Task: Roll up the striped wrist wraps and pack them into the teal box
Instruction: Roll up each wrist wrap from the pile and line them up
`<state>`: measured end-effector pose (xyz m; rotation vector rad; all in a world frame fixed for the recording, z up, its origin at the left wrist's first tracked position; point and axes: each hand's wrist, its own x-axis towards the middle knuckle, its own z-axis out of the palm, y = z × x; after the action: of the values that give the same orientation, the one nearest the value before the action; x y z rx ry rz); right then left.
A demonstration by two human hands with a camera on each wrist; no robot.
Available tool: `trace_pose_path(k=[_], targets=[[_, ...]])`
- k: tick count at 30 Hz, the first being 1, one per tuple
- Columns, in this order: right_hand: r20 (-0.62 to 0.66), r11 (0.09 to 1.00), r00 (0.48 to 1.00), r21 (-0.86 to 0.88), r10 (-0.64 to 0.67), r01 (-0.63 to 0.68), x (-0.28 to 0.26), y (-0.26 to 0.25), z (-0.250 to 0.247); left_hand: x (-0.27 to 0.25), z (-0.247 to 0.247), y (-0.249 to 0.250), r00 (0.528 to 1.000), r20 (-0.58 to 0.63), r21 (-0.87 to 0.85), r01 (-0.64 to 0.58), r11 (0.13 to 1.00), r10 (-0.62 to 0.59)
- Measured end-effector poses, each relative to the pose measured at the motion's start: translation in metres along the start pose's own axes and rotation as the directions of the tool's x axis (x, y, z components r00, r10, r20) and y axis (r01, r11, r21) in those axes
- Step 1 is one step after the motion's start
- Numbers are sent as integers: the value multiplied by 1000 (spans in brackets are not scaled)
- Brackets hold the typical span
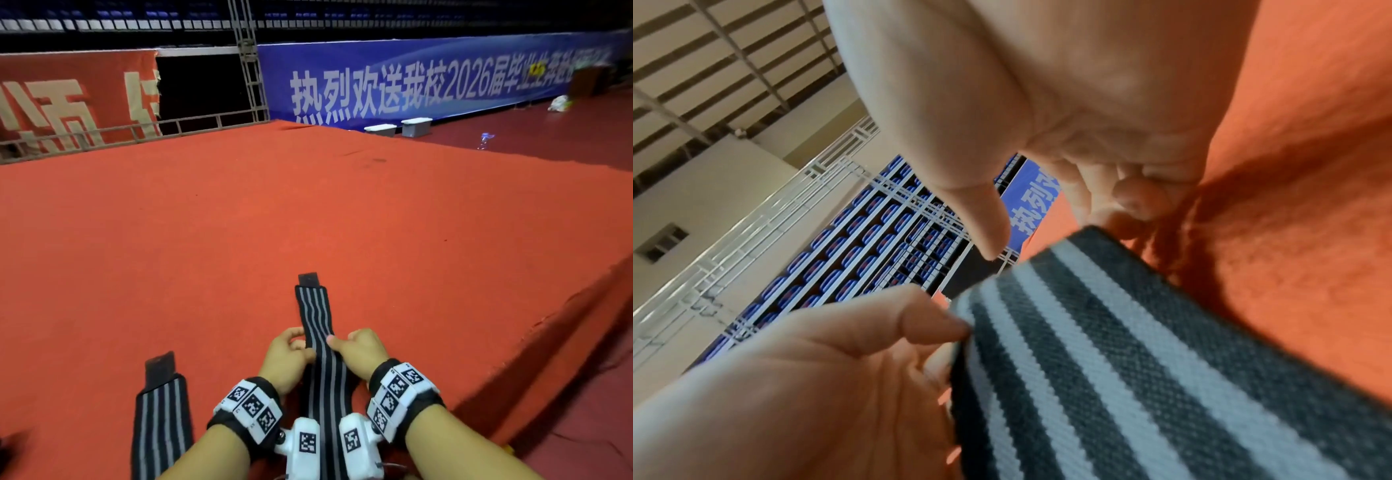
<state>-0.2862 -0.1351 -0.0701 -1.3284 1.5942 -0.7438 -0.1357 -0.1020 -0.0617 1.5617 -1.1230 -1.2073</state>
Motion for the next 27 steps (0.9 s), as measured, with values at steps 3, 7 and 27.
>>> trace_pose_path(k=[3, 7, 27], targets=[[3, 992, 1000, 127, -20, 19, 2, -3, -2, -11, 1, 20, 998, 47, -32, -50, 998, 52], [114, 894, 984, 441, -138, 74, -13, -20, -7, -18, -7, 40, 996, -17, -171, -92, 981, 91], [246, 742, 732, 460, -635, 488, -123, -132, 10, -133, -93, 102, 874, -233, -164, -468, 868, 427]])
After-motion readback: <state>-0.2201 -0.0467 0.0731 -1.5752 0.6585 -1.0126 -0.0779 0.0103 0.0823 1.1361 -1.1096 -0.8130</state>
